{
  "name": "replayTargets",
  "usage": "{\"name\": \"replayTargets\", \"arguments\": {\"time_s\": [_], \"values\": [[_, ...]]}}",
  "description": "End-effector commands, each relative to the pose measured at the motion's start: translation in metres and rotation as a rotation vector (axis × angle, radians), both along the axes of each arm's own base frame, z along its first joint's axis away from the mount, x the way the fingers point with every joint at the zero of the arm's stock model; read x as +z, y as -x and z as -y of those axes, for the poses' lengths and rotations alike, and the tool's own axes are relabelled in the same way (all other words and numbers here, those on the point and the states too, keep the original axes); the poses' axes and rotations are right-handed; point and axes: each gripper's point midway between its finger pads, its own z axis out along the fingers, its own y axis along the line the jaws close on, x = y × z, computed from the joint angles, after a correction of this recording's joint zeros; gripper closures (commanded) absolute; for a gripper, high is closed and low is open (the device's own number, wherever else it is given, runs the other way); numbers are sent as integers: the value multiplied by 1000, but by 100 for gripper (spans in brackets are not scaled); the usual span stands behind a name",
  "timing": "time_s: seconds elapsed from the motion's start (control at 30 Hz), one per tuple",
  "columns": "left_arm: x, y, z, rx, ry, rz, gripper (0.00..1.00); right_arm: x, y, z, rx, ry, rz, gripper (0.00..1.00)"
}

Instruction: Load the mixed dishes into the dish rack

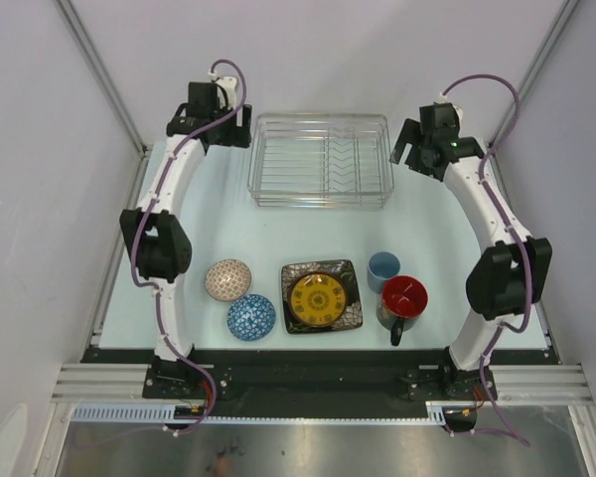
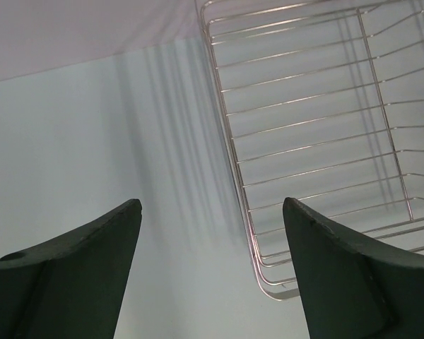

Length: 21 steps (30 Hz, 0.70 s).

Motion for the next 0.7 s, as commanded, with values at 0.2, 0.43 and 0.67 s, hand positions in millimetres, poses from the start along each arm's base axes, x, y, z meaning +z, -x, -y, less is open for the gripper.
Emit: {"name": "replayTargets", "arguments": {"time_s": [0.2,0.43,0.67], "values": [[-36,-14,32,-76,24,-24,13,-16,-77,-11,2,-4,48,2],[-79,-7,31,-81,-17,-99,13,-68,-81,-10,-8,22,-53,4],[-113,17,14,-71,-106,-147,14,-129,-51,-10,-6,50,-175,8]]}}
